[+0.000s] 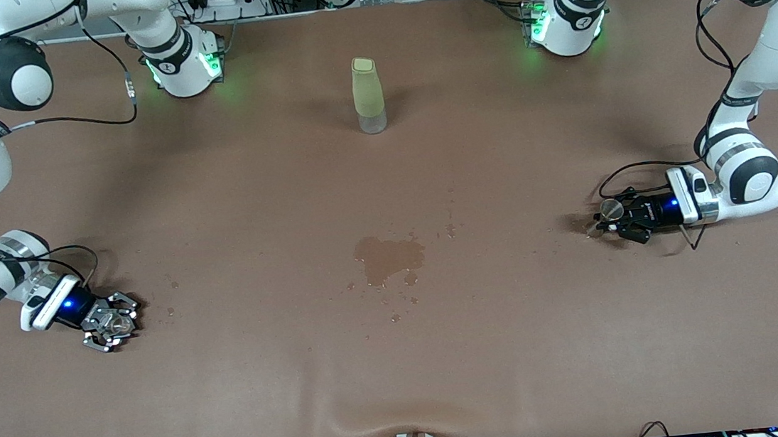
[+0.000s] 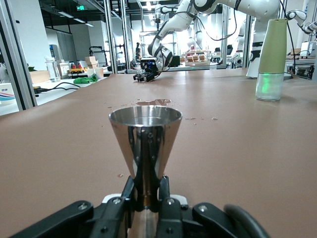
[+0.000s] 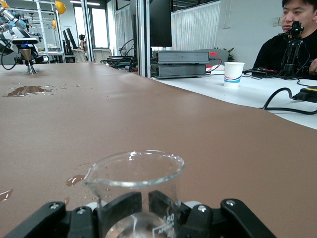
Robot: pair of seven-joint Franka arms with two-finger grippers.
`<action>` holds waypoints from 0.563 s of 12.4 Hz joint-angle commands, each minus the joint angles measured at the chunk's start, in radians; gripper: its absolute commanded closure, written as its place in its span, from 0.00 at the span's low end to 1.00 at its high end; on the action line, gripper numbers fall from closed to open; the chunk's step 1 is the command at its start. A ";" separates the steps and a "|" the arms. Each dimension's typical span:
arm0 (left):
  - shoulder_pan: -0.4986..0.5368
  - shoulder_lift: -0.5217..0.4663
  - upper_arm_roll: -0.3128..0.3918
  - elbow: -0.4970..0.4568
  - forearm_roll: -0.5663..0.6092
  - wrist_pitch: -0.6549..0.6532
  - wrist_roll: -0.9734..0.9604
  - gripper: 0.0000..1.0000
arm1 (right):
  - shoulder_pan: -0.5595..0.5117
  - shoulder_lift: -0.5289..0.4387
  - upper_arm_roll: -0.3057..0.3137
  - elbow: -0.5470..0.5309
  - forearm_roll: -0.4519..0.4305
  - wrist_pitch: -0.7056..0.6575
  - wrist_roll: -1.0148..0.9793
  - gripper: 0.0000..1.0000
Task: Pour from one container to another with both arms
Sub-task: 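Lift and carry the jigger and beaker toward each other with both grippers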
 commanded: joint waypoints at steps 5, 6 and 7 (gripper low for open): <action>-0.062 0.008 0.005 0.074 0.018 -0.009 -0.042 1.00 | 0.021 0.016 0.000 0.058 0.027 -0.008 0.024 1.00; -0.078 0.007 0.004 0.074 0.016 -0.011 -0.071 1.00 | 0.035 0.015 0.000 0.064 0.027 -0.009 0.045 1.00; -0.101 -0.001 -0.004 0.076 0.010 -0.012 -0.097 1.00 | 0.052 0.012 0.000 0.073 0.027 -0.009 0.065 1.00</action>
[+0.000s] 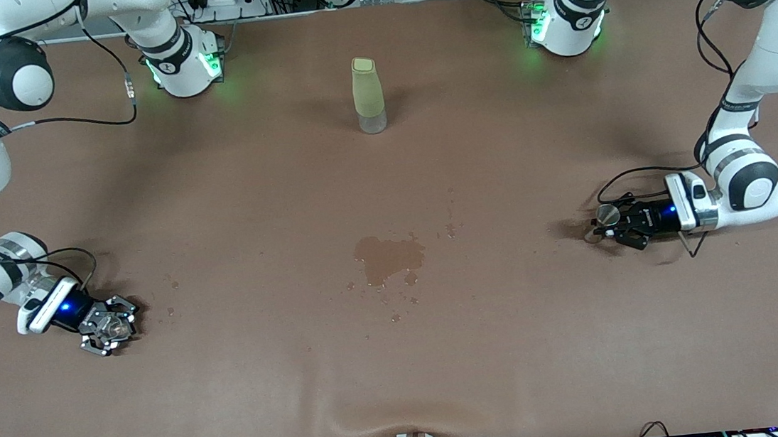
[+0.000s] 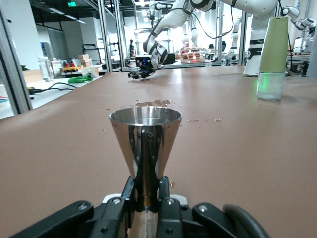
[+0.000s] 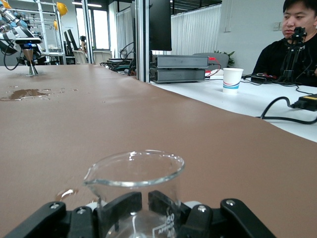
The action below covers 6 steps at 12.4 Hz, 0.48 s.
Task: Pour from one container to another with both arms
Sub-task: 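Lift and carry the jigger and beaker toward each other with both grippers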
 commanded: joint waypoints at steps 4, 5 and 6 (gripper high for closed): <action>-0.132 0.002 -0.043 0.085 -0.013 -0.012 -0.135 1.00 | 0.117 -0.008 0.015 0.085 0.019 0.002 0.148 1.00; -0.158 0.003 -0.043 0.085 -0.036 -0.005 -0.157 1.00 | 0.139 -0.011 0.022 0.105 0.021 0.003 0.184 1.00; -0.181 0.008 -0.043 0.088 -0.082 -0.003 -0.163 1.00 | 0.163 -0.013 0.027 0.125 0.021 0.005 0.219 1.00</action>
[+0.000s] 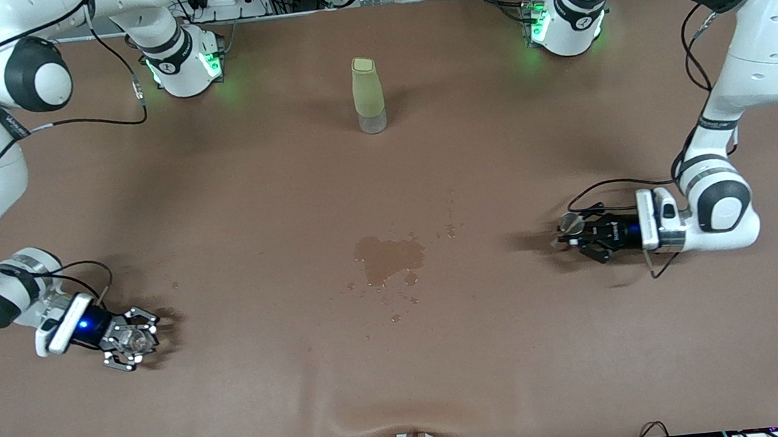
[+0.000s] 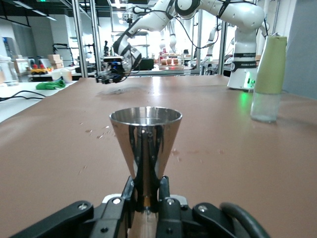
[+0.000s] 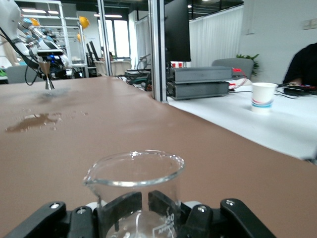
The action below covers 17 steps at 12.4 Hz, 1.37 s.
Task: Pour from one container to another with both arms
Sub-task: 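Lift and carry the jigger and beaker toward each other with both grippers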
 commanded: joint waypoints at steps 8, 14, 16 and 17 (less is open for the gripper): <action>-0.296 0.008 0.007 0.068 -0.362 0.112 -0.026 1.00 | 0.330 -0.109 0.009 0.184 0.108 0.176 0.500 1.00; -0.460 0.014 0.007 0.088 -0.556 0.290 -0.018 1.00 | 0.513 -0.111 0.009 0.283 0.183 0.216 0.633 1.00; -0.503 0.032 0.009 0.108 -0.606 0.327 -0.011 1.00 | 0.577 -0.118 0.009 0.290 0.212 0.227 0.646 1.00; -0.523 0.052 0.009 0.131 -0.620 0.342 -0.009 1.00 | 0.605 -0.118 0.009 0.295 0.214 0.227 0.651 1.00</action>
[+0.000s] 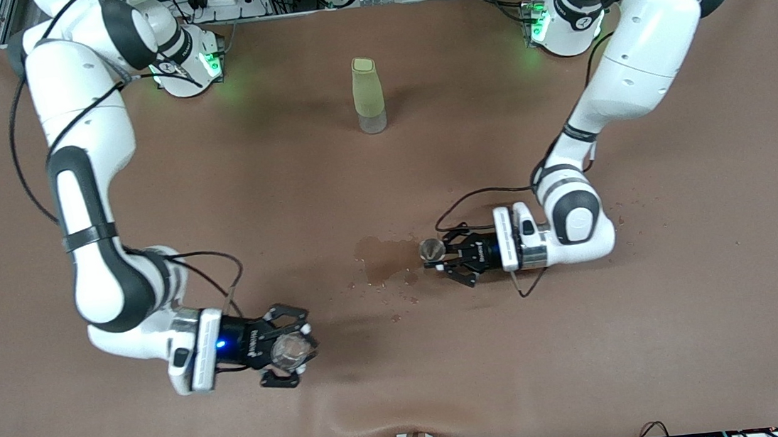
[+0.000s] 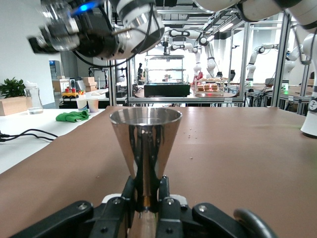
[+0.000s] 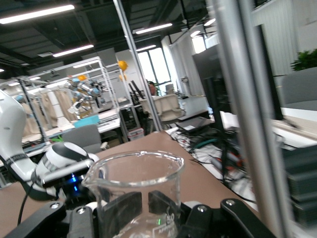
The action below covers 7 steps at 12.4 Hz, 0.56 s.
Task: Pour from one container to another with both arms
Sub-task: 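Lift and carry the jigger and beaker toward each other with both grippers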
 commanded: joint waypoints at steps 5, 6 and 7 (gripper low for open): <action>-0.108 0.099 0.017 0.145 -0.086 0.125 0.015 1.00 | 0.164 -0.048 -0.008 0.017 0.044 0.119 0.034 1.00; -0.123 0.110 0.017 0.160 -0.088 0.142 0.018 1.00 | 0.183 -0.061 -0.010 0.011 0.044 0.149 0.034 1.00; -0.131 0.112 0.017 0.173 -0.088 0.164 0.021 1.00 | 0.198 -0.070 -0.010 0.006 0.044 0.169 0.034 1.00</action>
